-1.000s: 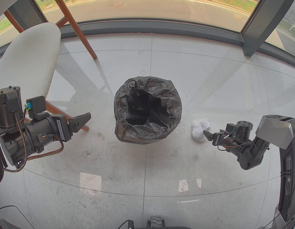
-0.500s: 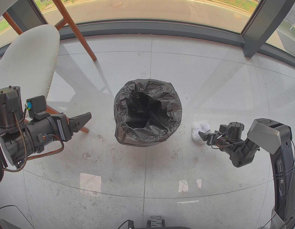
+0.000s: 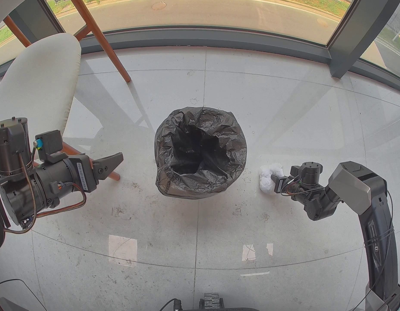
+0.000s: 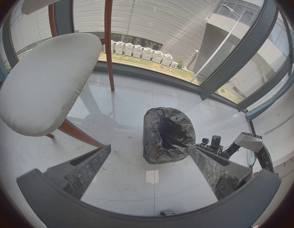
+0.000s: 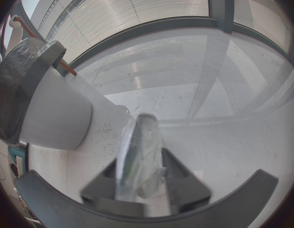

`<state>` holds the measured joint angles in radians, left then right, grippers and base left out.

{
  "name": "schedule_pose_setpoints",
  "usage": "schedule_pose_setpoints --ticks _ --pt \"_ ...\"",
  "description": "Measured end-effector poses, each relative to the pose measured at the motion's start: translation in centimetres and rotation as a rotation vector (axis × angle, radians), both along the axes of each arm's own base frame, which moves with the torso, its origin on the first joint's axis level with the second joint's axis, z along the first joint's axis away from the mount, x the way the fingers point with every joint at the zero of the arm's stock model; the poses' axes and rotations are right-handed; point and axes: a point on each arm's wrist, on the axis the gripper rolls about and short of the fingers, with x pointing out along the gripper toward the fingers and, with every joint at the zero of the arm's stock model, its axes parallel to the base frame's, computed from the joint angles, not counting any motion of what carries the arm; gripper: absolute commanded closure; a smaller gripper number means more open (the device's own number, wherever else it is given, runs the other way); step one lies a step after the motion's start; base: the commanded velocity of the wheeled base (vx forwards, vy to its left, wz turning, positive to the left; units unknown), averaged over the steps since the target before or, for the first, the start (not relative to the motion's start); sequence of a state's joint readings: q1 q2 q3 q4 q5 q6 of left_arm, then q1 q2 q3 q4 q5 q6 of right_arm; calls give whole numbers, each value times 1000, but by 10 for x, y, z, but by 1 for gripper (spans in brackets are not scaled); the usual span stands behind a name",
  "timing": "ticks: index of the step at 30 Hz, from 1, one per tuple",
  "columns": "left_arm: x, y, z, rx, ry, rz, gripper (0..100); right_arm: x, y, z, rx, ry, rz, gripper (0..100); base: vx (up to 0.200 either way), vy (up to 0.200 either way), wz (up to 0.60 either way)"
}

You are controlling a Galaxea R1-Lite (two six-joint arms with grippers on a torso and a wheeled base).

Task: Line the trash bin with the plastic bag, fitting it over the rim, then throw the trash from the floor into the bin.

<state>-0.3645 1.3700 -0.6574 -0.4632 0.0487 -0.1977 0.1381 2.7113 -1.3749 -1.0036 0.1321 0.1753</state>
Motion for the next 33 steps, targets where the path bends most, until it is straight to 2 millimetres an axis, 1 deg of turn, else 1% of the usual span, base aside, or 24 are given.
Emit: schedule_pose_setpoints --ticks 2,6,10,12,13,14,15,19,21,22,24,27,29,33 --pt "0 0 0 0 0 0 0 -3 -4 6 3 4 -5 100 0 0 0" --pt "0 0 0 0 0 1 0 -17 -14 31 14 9 -9 100 0 0 0" --pt "-1 1 0 0 0 2 0 -40 -25 69 37 6 -10 100 0 0 0" --pt "-1 1 0 -1 0 2 0 -54 -30 92 54 -4 -4 100 0 0 0" --pt "-1 1 0 -1 -2 1 0 -65 -32 107 65 -8 2 100 0 0 0" --pt "-1 1 0 -2 -3 1 0 -70 -33 113 70 -8 6 100 0 0 0" --pt "-1 1 1 -3 -7 1 0 -80 -34 127 80 -14 13 100 0 0 0" --pt "0 0 2 -8 -20 0 0 -116 -33 165 108 -21 54 100 0 0 0" --pt "0 1 3 -11 -27 2 0 -138 -27 183 122 -21 95 100 0 0 0" --pt "0 1 4 -12 -29 4 0 -150 -20 192 128 -21 125 100 0 0 0" --pt "1 1 4 -13 -34 5 0 -166 -8 203 135 -29 176 100 0 0 0" --pt "1 2 5 -15 -37 7 0 -191 17 217 147 -39 283 100 0 0 0" --pt "1 2 5 -16 -40 9 0 -206 36 222 153 -43 362 100 0 0 0" --pt "1 3 6 -17 -43 11 0 -218 63 228 161 -51 464 100 0 0 0"
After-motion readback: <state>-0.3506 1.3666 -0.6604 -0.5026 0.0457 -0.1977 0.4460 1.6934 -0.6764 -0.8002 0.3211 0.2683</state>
